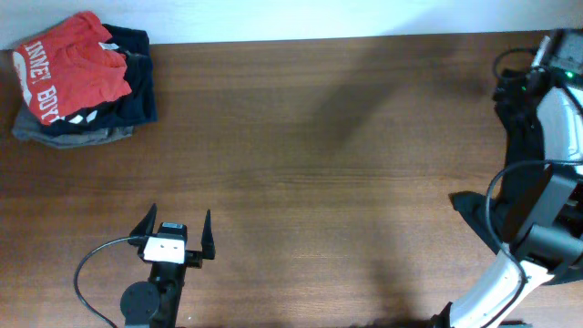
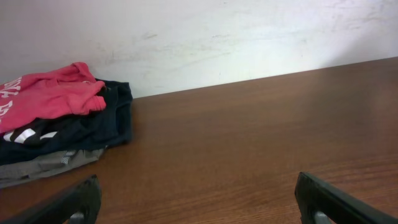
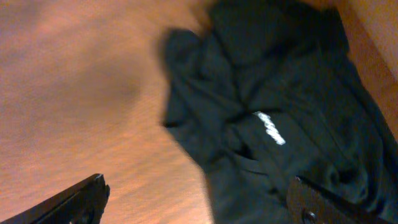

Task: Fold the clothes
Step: 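Reach the right gripper to the black shirt and grasp it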

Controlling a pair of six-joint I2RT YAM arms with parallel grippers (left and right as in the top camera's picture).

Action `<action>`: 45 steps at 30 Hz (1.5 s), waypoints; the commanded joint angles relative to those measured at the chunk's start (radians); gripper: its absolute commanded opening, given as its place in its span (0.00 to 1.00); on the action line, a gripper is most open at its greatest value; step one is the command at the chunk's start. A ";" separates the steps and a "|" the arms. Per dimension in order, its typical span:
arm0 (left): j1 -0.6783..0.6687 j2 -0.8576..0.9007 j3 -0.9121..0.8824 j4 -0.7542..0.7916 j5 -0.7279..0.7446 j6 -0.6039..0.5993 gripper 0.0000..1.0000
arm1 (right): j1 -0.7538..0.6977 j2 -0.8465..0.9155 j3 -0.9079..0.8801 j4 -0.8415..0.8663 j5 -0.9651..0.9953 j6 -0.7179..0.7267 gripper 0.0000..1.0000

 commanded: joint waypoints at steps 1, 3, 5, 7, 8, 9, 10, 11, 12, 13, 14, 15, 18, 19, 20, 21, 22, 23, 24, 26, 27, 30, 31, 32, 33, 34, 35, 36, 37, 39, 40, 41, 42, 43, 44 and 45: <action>0.006 -0.008 -0.003 -0.005 -0.003 0.009 0.99 | -0.053 0.051 0.024 0.005 -0.042 0.002 0.96; 0.006 -0.008 -0.003 -0.005 -0.003 0.009 0.99 | -0.076 0.079 0.024 0.009 -0.042 0.001 0.92; 0.006 -0.008 -0.003 -0.005 -0.004 0.009 0.99 | -0.093 0.100 0.024 0.018 -0.043 -0.006 0.90; 0.006 -0.008 -0.003 -0.005 -0.004 0.009 0.99 | -0.106 0.113 0.024 0.023 -0.042 -0.024 0.90; 0.006 -0.008 -0.003 -0.005 -0.003 0.009 0.99 | -0.114 0.119 0.024 0.027 -0.038 -0.024 0.91; 0.006 -0.008 -0.003 -0.005 -0.003 0.009 0.99 | -0.127 0.122 0.024 0.032 -0.035 -0.024 0.90; 0.006 -0.008 -0.003 -0.005 -0.004 0.009 0.99 | -0.134 0.122 0.024 0.033 -0.035 -0.024 0.91; 0.006 -0.008 -0.003 -0.005 -0.004 0.009 0.99 | -0.142 0.122 0.024 0.034 -0.036 -0.024 0.90; 0.006 -0.008 -0.003 -0.005 -0.003 0.009 0.99 | -0.152 0.122 0.024 0.034 -0.035 -0.025 0.90; 0.006 -0.008 -0.003 -0.005 -0.003 0.009 0.99 | -0.159 0.122 0.024 0.034 -0.035 -0.026 0.88; 0.006 -0.008 -0.003 -0.005 -0.003 0.009 0.99 | -0.166 0.126 0.024 0.034 -0.036 -0.041 0.88; 0.006 -0.008 -0.003 -0.005 -0.004 0.009 0.99 | -0.172 0.127 0.024 0.034 -0.039 -0.058 0.86; 0.006 -0.008 -0.003 -0.005 -0.004 0.009 0.99 | -0.188 0.138 0.023 0.032 -0.042 -0.124 0.83; 0.006 -0.008 -0.003 -0.005 -0.003 0.009 0.99 | -0.190 0.142 0.023 0.031 -0.042 -0.138 0.83; 0.006 -0.008 -0.003 -0.005 -0.003 0.009 0.99 | -0.191 0.144 0.023 0.029 -0.042 -0.152 0.84; 0.006 -0.008 -0.003 -0.005 -0.003 0.009 0.99 | -0.191 0.148 0.023 0.028 -0.042 -0.169 0.83; 0.006 -0.008 -0.003 -0.005 -0.003 0.009 0.99 | -0.191 0.154 0.023 0.029 -0.042 -0.183 0.83; 0.006 -0.008 -0.003 -0.005 -0.003 0.009 0.99 | -0.191 0.157 0.023 0.032 -0.042 -0.187 0.83; 0.006 -0.008 -0.003 -0.005 -0.004 0.009 0.99 | -0.191 0.162 0.023 0.035 -0.042 -0.190 0.84; 0.006 -0.008 -0.003 -0.005 -0.003 0.009 0.99 | -0.191 0.177 0.023 0.041 -0.042 -0.189 0.83; 0.006 -0.008 -0.003 -0.005 -0.004 0.009 0.99 | -0.191 0.183 0.023 0.043 -0.042 -0.189 0.84; 0.006 -0.008 -0.003 -0.005 -0.004 0.009 0.99 | -0.190 0.212 0.023 0.044 -0.042 -0.208 0.84; 0.006 -0.008 -0.003 -0.005 -0.003 0.009 0.99 | -0.190 0.221 0.023 0.045 -0.035 -0.208 0.84; 0.006 -0.008 -0.003 -0.005 -0.004 0.009 0.99 | -0.190 0.227 0.023 0.048 -0.030 -0.208 0.84; 0.006 -0.008 -0.003 -0.005 -0.004 0.009 0.99 | -0.190 0.232 0.023 0.052 -0.026 -0.209 0.84; 0.006 -0.008 -0.003 -0.005 -0.003 0.009 0.99 | -0.190 0.235 0.023 0.055 -0.027 -0.211 0.84; 0.006 -0.008 -0.003 -0.005 -0.003 0.009 0.99 | -0.190 0.238 0.023 0.060 -0.027 -0.212 0.84; 0.006 -0.008 -0.003 -0.005 -0.004 0.009 0.99 | -0.190 0.239 0.023 0.064 -0.027 -0.212 0.84; 0.006 -0.008 -0.003 -0.005 -0.003 0.009 0.99 | -0.191 0.240 0.023 0.066 -0.027 -0.212 0.82; 0.006 -0.008 -0.003 -0.005 -0.003 0.009 0.99 | -0.191 0.240 0.023 0.071 -0.027 -0.212 0.72; 0.006 -0.008 -0.003 -0.005 -0.004 0.009 0.99 | -0.191 0.240 0.023 0.074 -0.027 -0.212 0.64; 0.006 -0.008 -0.003 -0.005 -0.003 0.009 0.99 | -0.191 0.240 0.023 0.075 -0.027 -0.211 0.56; 0.006 -0.008 -0.003 -0.005 -0.003 0.009 0.99 | -0.191 0.240 0.023 0.076 -0.027 -0.212 0.51; 0.006 -0.008 -0.003 -0.005 -0.003 0.009 0.99 | -0.191 0.240 0.023 0.074 -0.027 -0.211 0.47; 0.006 -0.008 -0.003 -0.005 -0.004 0.009 0.99 | -0.191 0.240 0.023 0.072 -0.027 -0.211 0.40; 0.006 -0.008 -0.003 -0.005 -0.004 0.009 0.99 | -0.191 0.240 0.023 0.069 -0.027 -0.211 0.33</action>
